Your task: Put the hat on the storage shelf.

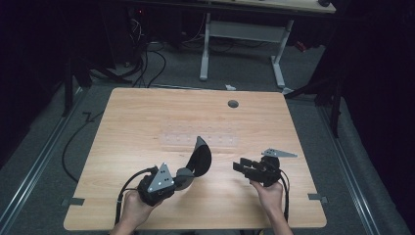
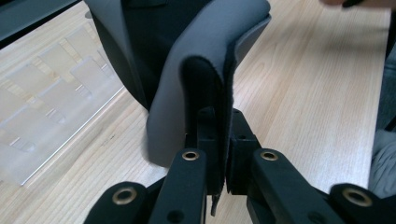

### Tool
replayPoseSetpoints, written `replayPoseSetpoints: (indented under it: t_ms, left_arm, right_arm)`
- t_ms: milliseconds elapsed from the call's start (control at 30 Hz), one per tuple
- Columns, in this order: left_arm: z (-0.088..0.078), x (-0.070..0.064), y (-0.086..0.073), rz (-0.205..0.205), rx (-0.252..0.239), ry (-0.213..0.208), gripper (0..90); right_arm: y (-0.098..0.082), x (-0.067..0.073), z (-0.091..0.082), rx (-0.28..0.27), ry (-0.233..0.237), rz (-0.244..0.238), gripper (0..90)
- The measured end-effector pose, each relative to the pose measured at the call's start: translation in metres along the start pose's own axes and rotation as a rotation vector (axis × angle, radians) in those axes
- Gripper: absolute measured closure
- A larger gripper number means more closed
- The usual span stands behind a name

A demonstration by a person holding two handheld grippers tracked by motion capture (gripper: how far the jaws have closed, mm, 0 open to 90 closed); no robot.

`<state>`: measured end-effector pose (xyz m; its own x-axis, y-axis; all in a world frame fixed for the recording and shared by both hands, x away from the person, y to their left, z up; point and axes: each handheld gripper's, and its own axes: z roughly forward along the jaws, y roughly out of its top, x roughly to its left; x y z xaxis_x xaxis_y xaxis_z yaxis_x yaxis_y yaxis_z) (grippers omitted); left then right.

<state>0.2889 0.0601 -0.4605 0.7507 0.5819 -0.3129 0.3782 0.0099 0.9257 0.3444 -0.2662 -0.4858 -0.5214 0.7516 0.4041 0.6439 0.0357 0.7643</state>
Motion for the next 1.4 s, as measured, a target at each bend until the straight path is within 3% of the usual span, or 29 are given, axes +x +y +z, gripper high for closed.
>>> replayPoseSetpoints:
  t_ms: [67, 133, 167, 200, 267, 300, 367, 400, 433, 500, 700, 733, 900, 1400]
  left_arm:
    - [-0.001, 0.001, 0.001, -0.003, -0.004, 0.002, 87.1]
    - [-0.002, 0.002, 0.003, -0.025, -0.020, 0.002, 87.1]
    - [-0.002, 0.003, 0.005, -0.033, -0.027, 0.002, 87.1]
    - [-0.004, 0.005, 0.008, -0.056, -0.043, 0.002, 87.1]
    - [-0.005, 0.006, 0.010, -0.063, -0.049, 0.002, 87.2]
    - [-0.006, 0.007, 0.012, -0.070, -0.060, 0.003, 87.1]
    - [-0.008, 0.009, 0.015, -0.089, -0.085, 0.007, 87.1]
    - [-0.010, 0.011, 0.017, -0.095, -0.094, 0.009, 87.1]
    - [-0.011, 0.012, 0.019, -0.106, -0.106, 0.011, 87.1]
    - [-0.016, 0.018, 0.025, -0.140, -0.141, 0.022, 87.1]
    - [-0.022, 0.027, 0.035, -0.171, -0.192, 0.049, 87.1]
    - [-0.024, 0.028, 0.037, -0.176, -0.202, 0.053, 87.1]
    - [-0.028, 0.035, 0.046, -0.179, -0.234, 0.075, 87.1]
    - [-0.034, 0.060, 0.081, -0.174, -0.312, 0.152, 87.1]
  right_arm:
    - [-0.008, -0.004, 0.003, 0.023, -0.057, -0.012, 49.4]
    - [-0.012, -0.006, 0.005, 0.028, -0.083, -0.027, 48.5]
    - [-0.015, -0.008, 0.005, 0.035, -0.112, -0.036, 47.7]
    - [-0.022, -0.011, 0.007, 0.046, -0.181, -0.060, 46.7]
    - [-0.024, -0.012, 0.007, 0.051, -0.200, -0.067, 45.9]
    - [-0.029, -0.015, 0.008, 0.061, -0.261, -0.098, 44.4]
    - [-0.030, -0.016, 0.009, 0.061, -0.281, -0.106, 44.0]
    - [-0.034, -0.018, 0.010, 0.069, -0.340, -0.134, 42.9]
    - [-0.034, -0.018, 0.010, 0.069, -0.340, -0.134, 42.9]
    - [-0.038, -0.020, 0.012, 0.080, -0.397, -0.168, 41.7]
    - [-0.039, -0.018, 0.013, 0.094, -0.461, -0.198, 40.2]
    - [-0.039, -0.018, 0.015, 0.117, -0.484, -0.210, 38.2]
    - [-0.038, -0.021, 0.014, 0.119, -0.469, -0.180, 37.4]
    - [-0.039, -0.021, 0.014, 0.120, -0.472, -0.180, 36.9]
